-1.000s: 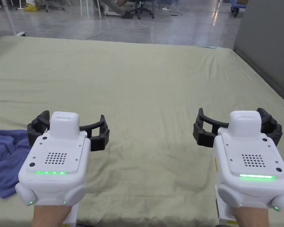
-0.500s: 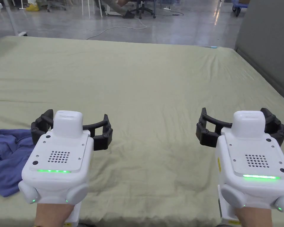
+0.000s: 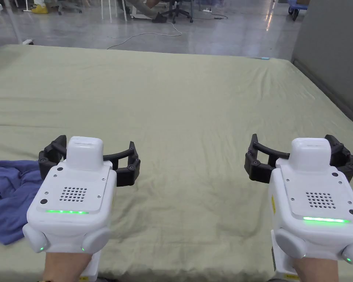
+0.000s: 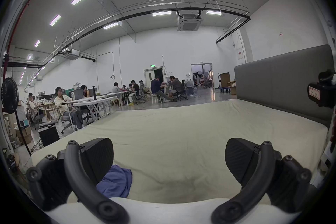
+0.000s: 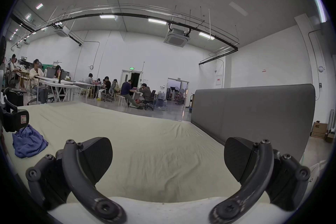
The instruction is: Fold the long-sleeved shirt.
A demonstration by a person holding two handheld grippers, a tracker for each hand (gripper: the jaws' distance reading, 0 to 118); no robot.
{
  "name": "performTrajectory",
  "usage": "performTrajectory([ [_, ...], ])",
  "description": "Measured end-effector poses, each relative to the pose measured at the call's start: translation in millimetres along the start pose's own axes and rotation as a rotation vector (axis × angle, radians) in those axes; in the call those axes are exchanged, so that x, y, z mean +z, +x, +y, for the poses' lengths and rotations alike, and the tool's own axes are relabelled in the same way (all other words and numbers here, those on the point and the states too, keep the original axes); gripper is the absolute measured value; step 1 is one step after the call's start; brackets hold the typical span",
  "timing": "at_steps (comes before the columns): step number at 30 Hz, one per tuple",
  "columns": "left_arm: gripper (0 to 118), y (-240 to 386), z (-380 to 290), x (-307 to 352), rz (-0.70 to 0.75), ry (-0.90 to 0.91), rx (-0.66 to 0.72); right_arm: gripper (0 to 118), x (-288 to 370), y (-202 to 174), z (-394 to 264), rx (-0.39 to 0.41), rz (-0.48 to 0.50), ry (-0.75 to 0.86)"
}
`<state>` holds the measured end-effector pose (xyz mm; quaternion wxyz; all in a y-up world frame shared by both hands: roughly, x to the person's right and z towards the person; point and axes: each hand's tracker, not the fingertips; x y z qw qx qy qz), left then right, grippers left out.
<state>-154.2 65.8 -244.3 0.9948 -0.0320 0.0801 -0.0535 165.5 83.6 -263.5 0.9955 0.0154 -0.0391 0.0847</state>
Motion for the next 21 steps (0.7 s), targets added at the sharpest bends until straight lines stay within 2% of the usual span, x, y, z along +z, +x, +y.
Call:
performTrajectory([
  [21, 118, 3.6, 2.9, 0.9, -0.027, 0.004, -0.015, 118, -0.2, 2.5, 2.6, -0.002, -0.011, 0.009],
])
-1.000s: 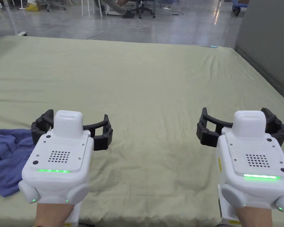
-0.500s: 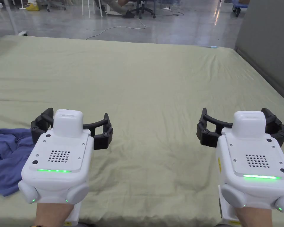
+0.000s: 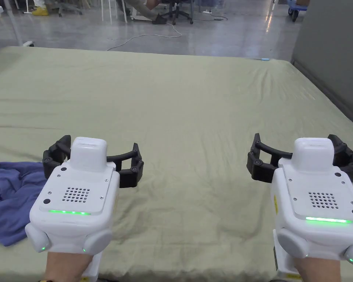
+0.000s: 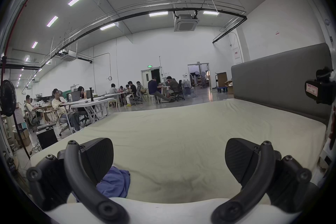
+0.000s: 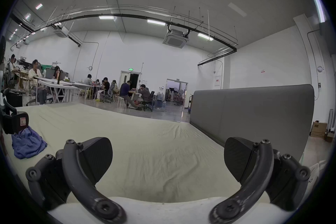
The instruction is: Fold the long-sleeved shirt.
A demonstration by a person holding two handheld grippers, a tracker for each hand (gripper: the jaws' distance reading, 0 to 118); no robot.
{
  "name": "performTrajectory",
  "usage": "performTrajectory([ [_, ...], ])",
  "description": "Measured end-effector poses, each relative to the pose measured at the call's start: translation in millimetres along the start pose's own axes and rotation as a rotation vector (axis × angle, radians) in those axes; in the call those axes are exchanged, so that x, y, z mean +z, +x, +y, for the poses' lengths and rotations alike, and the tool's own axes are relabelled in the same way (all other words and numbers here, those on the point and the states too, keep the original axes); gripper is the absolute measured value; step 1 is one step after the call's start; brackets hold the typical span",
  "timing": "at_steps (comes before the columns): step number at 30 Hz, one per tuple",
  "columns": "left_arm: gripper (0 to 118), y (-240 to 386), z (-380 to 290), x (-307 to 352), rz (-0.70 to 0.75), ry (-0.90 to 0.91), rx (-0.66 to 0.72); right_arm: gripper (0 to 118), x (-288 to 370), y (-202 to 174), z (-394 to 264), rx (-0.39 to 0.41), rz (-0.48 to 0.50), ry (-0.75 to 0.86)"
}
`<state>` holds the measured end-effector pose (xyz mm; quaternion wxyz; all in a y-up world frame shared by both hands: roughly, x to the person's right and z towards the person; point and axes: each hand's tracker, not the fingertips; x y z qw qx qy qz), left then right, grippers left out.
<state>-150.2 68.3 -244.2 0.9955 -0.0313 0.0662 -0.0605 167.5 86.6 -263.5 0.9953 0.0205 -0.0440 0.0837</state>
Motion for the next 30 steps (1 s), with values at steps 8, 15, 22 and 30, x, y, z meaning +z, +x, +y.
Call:
performTrajectory([
  [8, 118, -1, 0, -6, 0.01, 0.02, 0.017, 118, -3, 1, 1, 0.006, 0.003, 0.002],
  [15, 118, 0, 0, -8, 0.011, -0.009, 0.014, 118, -4, 2, 0, 0.002, -0.001, 0.003],
  [22, 118, 1, 0, -10, 0.0, 0.016, 0.017, 118, -7, 5, 1, -0.009, -0.021, 0.007],
  [30, 0, 5, 2, -8, 0.05, -0.019, 0.044, 0, -6, 5, -6, -0.005, -0.075, -0.019],
])
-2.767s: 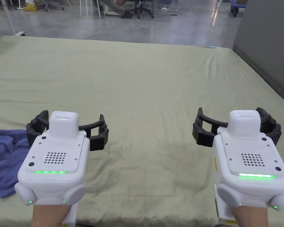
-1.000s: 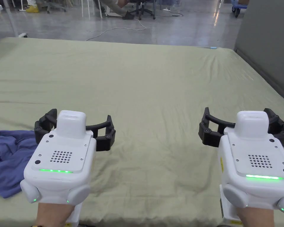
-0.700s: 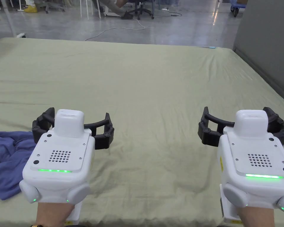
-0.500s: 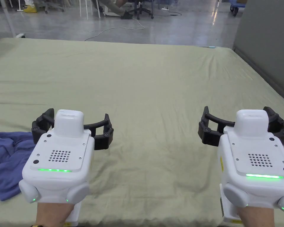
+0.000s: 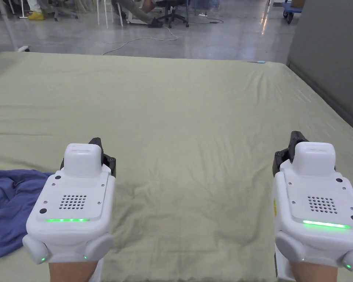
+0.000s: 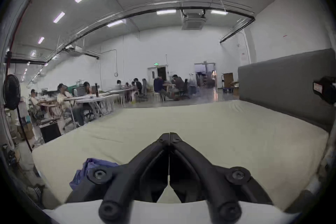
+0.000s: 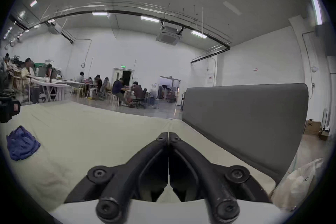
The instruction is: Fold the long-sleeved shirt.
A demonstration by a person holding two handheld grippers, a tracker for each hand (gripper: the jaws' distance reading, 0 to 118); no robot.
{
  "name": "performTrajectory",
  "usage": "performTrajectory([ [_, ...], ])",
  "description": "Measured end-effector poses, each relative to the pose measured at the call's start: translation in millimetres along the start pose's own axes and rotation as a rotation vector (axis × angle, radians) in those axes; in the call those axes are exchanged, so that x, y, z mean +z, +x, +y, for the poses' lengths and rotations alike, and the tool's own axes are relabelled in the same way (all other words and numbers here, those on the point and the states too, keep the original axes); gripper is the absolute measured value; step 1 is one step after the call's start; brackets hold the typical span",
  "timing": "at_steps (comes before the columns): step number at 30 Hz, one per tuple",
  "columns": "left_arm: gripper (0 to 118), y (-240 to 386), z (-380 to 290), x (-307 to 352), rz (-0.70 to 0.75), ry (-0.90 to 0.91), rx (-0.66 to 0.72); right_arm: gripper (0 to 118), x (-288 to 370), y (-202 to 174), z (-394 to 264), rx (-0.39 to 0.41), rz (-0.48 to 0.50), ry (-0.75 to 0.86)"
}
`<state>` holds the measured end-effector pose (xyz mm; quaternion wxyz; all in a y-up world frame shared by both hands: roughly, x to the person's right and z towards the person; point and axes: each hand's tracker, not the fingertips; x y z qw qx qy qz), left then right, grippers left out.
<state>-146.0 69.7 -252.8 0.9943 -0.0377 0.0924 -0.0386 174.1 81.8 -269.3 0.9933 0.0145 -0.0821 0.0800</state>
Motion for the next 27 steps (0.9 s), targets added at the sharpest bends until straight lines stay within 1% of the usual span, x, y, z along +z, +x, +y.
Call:
performTrajectory([
  [2, 0, -2, -5, -5, -0.008, -0.019, -0.015, 0, 1, 10, -2, -0.028, 0.071, -0.015],
  [4, 0, -4, -8, -9, -0.003, -0.006, -0.022, 0, 1, 7, 0, -0.023, 0.042, -0.012],
  [6, 0, -8, -6, -14, 0.0, -0.014, 0.008, 0, 1, 11, -2, -0.036, 0.05, -0.011],
  [10, 0, -26, -1, -16, 0.039, -0.003, 0.034, 0, -3, -8, 6, -0.043, 0.079, -0.012],
  [12, 0, -44, -2, -15, 0.092, -0.013, 0.024, 0, -9, -32, 13, -0.054, 0.135, 0.0],
  [14, 0, -65, -1, -7, 0.177, -0.026, 0.033, 0, -10, -58, 18, -0.066, 0.219, 0.015],
  [17, 0, -97, -2, 7, 0.295, -0.044, 0.051, 0, -13, -113, 29, -0.066, 0.363, 0.038],
  [20, 0, -131, -2, 21, 0.383, -0.058, 0.065, 0, -8, -168, 36, -0.078, 0.506, 0.057],
  [22, 0, -144, 0, 32, 0.435, -0.072, 0.053, 0, 2, -190, 36, -0.082, 0.561, 0.057],
  [23, 0, -153, 0, 37, 0.456, -0.075, 0.043, 0, 3, -208, 37, -0.084, 0.594, 0.057],
  [24, 0, -160, -1, 40, 0.457, -0.076, 0.04, 0, 7, -216, 37, -0.082, 0.619, 0.054],
  [27, 0, -175, -4, 47, 0.479, -0.117, 0.017, 0, 14, -233, 33, -0.077, 0.648, 0.048],
])
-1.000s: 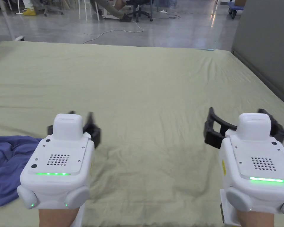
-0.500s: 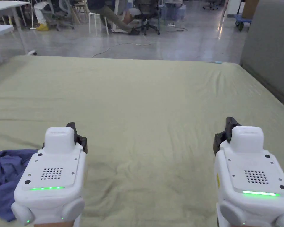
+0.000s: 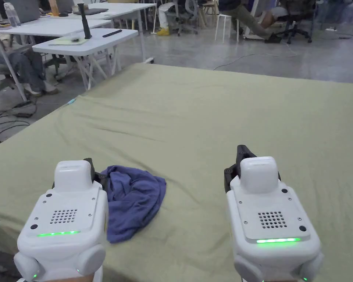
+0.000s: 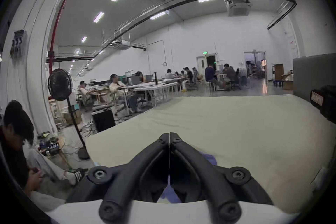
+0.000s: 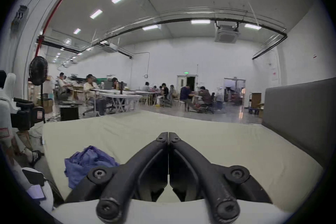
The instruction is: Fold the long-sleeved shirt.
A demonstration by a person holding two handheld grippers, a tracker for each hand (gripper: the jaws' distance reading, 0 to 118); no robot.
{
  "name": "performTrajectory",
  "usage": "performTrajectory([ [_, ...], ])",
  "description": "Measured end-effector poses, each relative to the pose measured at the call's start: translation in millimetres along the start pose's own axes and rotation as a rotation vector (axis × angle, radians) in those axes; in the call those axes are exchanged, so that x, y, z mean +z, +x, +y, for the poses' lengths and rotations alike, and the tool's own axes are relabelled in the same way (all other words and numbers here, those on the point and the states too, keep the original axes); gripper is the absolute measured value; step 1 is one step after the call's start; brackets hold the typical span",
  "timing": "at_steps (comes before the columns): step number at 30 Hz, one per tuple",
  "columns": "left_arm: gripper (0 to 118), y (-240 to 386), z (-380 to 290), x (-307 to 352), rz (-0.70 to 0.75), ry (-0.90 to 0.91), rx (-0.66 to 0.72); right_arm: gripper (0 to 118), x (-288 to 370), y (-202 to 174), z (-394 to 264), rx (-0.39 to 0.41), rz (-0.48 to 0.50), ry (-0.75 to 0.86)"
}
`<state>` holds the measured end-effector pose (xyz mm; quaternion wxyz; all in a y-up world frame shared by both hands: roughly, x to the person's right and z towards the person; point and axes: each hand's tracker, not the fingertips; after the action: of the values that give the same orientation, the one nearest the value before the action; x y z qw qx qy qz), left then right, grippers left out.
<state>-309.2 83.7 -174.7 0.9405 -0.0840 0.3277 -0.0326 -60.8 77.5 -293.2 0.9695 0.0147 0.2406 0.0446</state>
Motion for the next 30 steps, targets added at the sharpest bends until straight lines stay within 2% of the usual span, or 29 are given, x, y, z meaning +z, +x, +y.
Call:
performTrajectory([
  [2, 0, -4, -3, -6, -0.012, -0.06, -0.012, 0, -2, -5, -3, -0.011, 0.011, -0.011],
  [5, 2, -8, -5, -35, -0.086, -0.257, 0.005, 0, -6, -9, -7, -0.025, 0.012, -0.031],
  [6, 13, -6, -7, -46, -0.114, -0.344, 0.038, 0, -6, -10, -9, -0.029, 0.013, -0.042],
  [9, 94, -13, -25, -95, -0.204, -0.601, 0.192, 0, -9, -13, -16, -0.021, 0.027, -0.07],
  [10, 113, -10, -33, -107, -0.246, -0.661, 0.215, 0, -9, -14, -19, -0.014, 0.03, -0.079],
  [11, 117, -8, -44, -120, -0.267, -0.702, 0.205, 0, -8, -14, -21, -0.01, 0.033, -0.086],
  [15, 117, 7, -70, -166, -0.228, -0.783, -0.002, 0, -8, -17, -31, -0.003, 0.027, -0.117],
  [20, 113, 22, -94, -213, -0.211, -0.873, 0.007, 0, -17, -15, -39, -0.008, 0.026, -0.164],
  [21, 105, 24, -95, -217, -0.21, -0.888, -0.004, 0, -18, -14, -39, -0.008, 0.024, -0.171],
  [22, 81, 27, -94, -214, -0.198, -0.891, -0.028, 0, -19, -11, -40, -0.01, 0.022, -0.172],
  [24, 54, 28, -87, -208, -0.233, -0.857, -0.04, 0, -21, -6, -41, -0.024, 0.019, -0.177],
  [25, 29, 29, -83, -206, -0.245, -0.833, -0.048, 0, -23, -4, -41, -0.031, 0.018, -0.182],
  [30, 23, 24, -62, -188, -0.287, -0.801, -0.028, 0, -35, 3, -39, -0.054, 0.018, -0.241],
])
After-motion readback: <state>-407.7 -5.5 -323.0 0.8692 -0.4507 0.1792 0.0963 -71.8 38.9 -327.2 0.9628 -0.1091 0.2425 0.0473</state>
